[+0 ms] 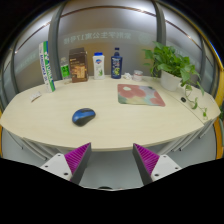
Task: Arrange mouse
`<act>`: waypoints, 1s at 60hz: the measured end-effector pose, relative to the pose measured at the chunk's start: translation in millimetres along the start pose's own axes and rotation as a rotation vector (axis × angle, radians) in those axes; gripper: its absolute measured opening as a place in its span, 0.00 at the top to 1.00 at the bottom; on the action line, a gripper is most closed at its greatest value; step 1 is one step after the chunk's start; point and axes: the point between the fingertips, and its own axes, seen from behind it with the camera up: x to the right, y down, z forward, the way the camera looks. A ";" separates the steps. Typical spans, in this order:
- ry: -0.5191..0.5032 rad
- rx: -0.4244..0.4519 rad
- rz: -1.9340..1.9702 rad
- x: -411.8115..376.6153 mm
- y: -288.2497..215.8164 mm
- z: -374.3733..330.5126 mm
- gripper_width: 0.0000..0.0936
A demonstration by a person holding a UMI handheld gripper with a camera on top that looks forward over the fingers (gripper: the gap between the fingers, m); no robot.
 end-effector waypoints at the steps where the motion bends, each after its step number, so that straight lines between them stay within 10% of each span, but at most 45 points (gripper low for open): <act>1: -0.012 0.002 -0.001 -10.3 -1.7 4.4 0.09; 38: -0.174 0.013 0.005 -145.8 -83.9 144.0 0.11; 49: -0.134 0.017 -0.117 -145.0 -95.8 168.2 0.45; 60: -0.214 0.017 -0.223 -151.9 -100.2 171.4 0.57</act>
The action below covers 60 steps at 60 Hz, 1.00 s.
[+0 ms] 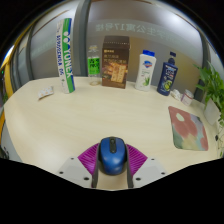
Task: Arrange mouse
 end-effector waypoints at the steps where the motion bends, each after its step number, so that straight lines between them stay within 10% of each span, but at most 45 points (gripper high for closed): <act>1: -0.009 0.001 -0.004 -0.4 -0.7 0.5 0.58; 15: -0.093 0.205 0.013 37.5 -117.8 -44.5 0.59; 27: 0.050 0.333 0.117 188.3 -197.5 -58.1 0.59; 41: 0.217 0.110 0.166 320.9 -88.2 13.4 0.59; 60: 0.183 -0.003 0.202 333.0 -33.6 49.7 0.47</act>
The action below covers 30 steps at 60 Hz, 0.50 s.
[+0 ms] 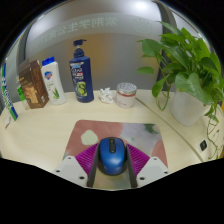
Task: Arrange mouse
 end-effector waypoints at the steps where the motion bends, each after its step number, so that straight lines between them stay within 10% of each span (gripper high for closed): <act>1: 0.003 0.003 -0.002 0.9 -0.2 -0.6 0.47; 10: 0.020 0.009 -0.016 0.7 -3.2 -21.7 0.07; 30: 0.065 0.101 -0.066 -10.2 -18.2 -159.9 0.09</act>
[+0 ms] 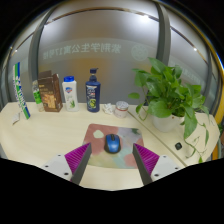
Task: Arrange mouse
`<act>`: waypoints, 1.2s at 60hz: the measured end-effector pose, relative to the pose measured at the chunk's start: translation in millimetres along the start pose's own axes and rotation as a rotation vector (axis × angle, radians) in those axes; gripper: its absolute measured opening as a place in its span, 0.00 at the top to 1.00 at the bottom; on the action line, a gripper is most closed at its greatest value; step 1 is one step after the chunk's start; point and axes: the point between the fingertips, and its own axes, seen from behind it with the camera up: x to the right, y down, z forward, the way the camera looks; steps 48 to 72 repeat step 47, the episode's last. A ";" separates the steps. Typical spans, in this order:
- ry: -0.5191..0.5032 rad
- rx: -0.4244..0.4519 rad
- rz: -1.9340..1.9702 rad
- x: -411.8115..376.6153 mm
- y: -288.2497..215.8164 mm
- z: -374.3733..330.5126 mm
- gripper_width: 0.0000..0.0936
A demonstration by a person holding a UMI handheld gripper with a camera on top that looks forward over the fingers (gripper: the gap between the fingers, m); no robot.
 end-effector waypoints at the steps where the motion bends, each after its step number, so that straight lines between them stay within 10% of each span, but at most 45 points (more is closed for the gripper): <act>1: 0.002 0.006 0.001 -0.3 -0.5 -8.2 0.09; 28: 0.033 0.051 -0.042 -7.3 31.1 -162.2 0.09; 72: 0.025 0.043 -0.038 -7.5 34.5 -171.5 0.09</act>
